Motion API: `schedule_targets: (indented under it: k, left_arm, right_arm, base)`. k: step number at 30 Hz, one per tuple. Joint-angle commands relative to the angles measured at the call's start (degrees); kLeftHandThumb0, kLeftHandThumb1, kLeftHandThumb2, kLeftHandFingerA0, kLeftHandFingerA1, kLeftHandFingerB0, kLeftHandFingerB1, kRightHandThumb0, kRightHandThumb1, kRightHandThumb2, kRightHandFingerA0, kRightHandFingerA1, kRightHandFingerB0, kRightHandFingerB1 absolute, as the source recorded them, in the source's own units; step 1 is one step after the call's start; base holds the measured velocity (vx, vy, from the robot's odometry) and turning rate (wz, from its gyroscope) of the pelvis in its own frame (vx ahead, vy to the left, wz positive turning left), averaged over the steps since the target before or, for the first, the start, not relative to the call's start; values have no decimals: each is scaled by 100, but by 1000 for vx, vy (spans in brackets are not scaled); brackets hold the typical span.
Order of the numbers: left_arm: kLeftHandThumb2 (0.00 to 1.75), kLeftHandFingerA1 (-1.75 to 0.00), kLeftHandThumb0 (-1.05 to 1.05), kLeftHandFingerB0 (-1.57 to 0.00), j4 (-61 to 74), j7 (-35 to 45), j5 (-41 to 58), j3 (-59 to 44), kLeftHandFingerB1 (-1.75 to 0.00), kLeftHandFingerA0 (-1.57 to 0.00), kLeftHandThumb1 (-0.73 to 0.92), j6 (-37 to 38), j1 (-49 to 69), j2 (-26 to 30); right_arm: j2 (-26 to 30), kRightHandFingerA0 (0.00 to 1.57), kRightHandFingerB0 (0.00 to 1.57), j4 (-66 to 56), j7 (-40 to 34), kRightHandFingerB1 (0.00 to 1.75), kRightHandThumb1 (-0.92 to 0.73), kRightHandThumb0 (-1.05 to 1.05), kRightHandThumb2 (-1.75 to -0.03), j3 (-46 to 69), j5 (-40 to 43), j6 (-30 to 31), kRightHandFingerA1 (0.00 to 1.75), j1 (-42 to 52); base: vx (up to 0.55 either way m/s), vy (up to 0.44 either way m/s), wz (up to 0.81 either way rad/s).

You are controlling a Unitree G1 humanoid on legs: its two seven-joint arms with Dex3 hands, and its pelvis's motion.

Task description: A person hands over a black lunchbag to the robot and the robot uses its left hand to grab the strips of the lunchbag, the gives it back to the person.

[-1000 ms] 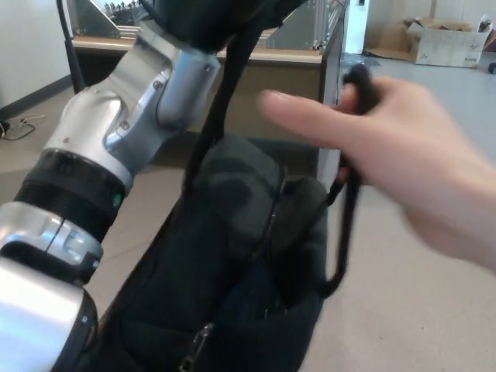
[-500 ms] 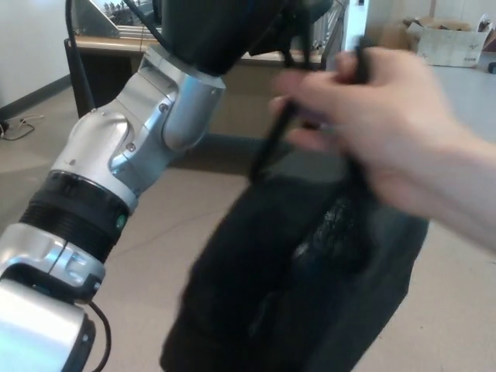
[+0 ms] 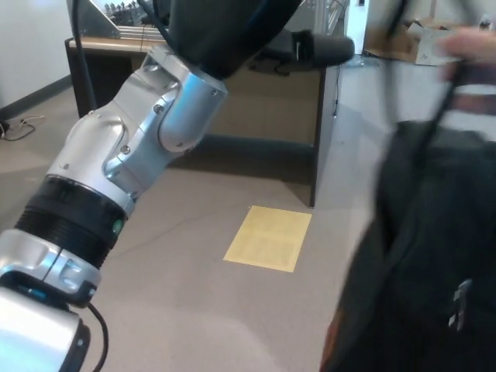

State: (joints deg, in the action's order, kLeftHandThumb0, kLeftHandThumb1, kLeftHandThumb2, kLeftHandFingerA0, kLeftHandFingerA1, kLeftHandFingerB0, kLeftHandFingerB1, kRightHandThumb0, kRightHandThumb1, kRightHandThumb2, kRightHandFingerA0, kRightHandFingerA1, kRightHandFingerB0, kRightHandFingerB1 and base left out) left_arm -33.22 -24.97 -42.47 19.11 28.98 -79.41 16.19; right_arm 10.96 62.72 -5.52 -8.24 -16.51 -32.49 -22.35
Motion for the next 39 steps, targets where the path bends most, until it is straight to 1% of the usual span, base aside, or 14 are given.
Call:
schedule_targets:
  k: [1,9,10,15,16,17,20,21,24,25,30,31,32,39]
  left_arm:
    - [60,0,-94,0,580,2147,757,-109,0,0,63,-693,402,378]
    - [88,0,-95,0,1486,2722,1183,-391,0,0,50,-809,1152,785]
    - [60,0,-97,0,1705,2566,1333,-559,0,0,64,-709,1515,882]
    - [57,0,-81,0,2629,2012,1614,-1264,0,0,54,-331,3119,1201]
    - [58,0,-78,0,2748,1900,1607,-1385,0,0,54,-302,3414,1210]
    - [81,0,-77,0,2845,1784,1599,-1517,-1,0,46,-212,3728,1229]
    - [77,-7,-68,0,2906,1186,1594,-2001,-7,0,41,343,5015,1280]
    - [76,-5,-64,0,2878,1216,1768,-2120,-10,0,39,417,5370,1258]
    - [73,-7,-60,0,2509,941,1746,-2298,-7,0,38,934,5913,1299]
    - [74,-14,-59,-2,2278,654,1582,-2378,-12,0,38,1144,6137,1296]
    - [73,-13,-56,-7,1530,34,1351,-2542,-22,0,37,1271,7257,986]
    - [53,-23,-50,-8,1166,-129,1330,-2559,-24,0,45,1324,7525,938]
    - [54,-22,-45,-9,767,-165,1432,-2582,-25,0,44,1451,7749,881]
    - [55,-25,-54,-14,-912,-994,993,-2447,-26,-5,50,1603,7924,951]
  right_arm:
    - [24,66,66,43,6,47,-65,-51,-60,56,75,-74,47,46]
    - [22,69,65,17,18,47,-64,-54,-60,39,53,-2,48,9]
    - [5,69,67,10,10,47,-63,-53,-59,69,89,-20,48,22]
    - [-48,67,67,-13,23,47,-63,-47,-59,154,191,-25,48,75]
    - [-36,63,58,0,-22,59,-54,-51,-90,132,150,-60,63,84]
    - [-28,68,66,7,-46,46,-64,-50,-59,114,118,-43,47,79]
    - [-4,66,64,-32,-106,45,-65,-49,-60,54,20,100,46,76]
    - [-7,63,54,-29,-149,57,-55,-52,-91,57,13,78,63,94]
    - [44,63,53,-14,-192,57,-56,-52,-93,31,-40,-18,63,124]
    - [30,67,64,6,-198,46,-65,-52,-60,53,-12,-32,47,133]
    - [111,65,64,-36,-282,46,-66,-52,-60,119,21,-145,47,257]
    - [115,60,54,-32,-311,57,-57,-55,-93,133,30,-189,62,291]
    - [103,66,65,-34,-337,46,-65,-51,-60,164,62,-215,47,318]
    - [124,66,62,-83,-394,44,-66,-53,-60,207,79,-160,47,336]
  base:
    - [0,0,0]
    - [0,0,0]
    - [0,0,0]
    - [0,0,0]
    - [0,0,0]
    - [0,0,0]
    - [0,0,0]
    - [0,0,0]
    - [0,0,0]
    - [0,0,0]
    - [0,0,0]
    - [0,0,0]
    - [0,0,0]
    - [0,0,0]
